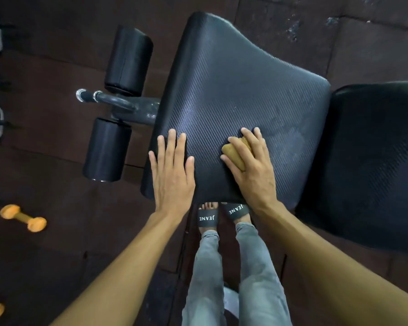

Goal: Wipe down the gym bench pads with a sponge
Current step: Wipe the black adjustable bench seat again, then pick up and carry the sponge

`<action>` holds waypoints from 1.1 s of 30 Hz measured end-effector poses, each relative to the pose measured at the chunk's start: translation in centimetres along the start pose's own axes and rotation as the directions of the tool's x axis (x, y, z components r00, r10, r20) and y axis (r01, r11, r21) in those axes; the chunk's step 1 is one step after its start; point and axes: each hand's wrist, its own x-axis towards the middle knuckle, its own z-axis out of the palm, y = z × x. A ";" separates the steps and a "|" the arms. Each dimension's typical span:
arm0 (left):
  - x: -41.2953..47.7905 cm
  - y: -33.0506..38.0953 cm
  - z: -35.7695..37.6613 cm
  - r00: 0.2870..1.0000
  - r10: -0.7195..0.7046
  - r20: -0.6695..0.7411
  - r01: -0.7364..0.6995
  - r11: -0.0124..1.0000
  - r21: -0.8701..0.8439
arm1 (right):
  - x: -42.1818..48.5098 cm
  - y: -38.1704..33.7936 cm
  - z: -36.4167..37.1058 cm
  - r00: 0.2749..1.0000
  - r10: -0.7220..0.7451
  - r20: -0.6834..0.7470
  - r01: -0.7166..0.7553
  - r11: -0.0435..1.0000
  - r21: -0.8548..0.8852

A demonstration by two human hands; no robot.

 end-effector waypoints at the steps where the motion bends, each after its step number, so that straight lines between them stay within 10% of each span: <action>1: 0.0 0.2 -0.3 1.000 -0.019 0.006 0.019 1.000 -0.020 | 0.2 0.0 -0.4 1.000 0.015 0.020 -0.016 0.999 0.048; 7: -1.9 0.6 -5.7 0.982 -0.186 -0.020 0.181 0.974 -0.136 | 2.2 -4.5 -4.9 0.979 0.061 0.194 -0.100 0.974 0.202; 15: -11.8 -6.3 -20.4 0.846 -0.499 -0.187 0.465 0.863 -0.196 | 2.0 -25.3 -6.3 0.826 -0.323 0.461 0.213 0.937 0.276; 23: -32.7 -20.7 -35.1 0.434 -0.827 -0.357 0.762 0.548 -0.344 | -10.7 -53.4 0.1 0.407 -0.680 0.610 0.526 0.721 0.452; 33: -64.5 -34.3 -44.6 -0.133 -0.921 -0.365 0.810 0.111 -0.575 | -41.5 -79.0 8.6 -0.188 -0.752 0.632 0.565 0.444 0.696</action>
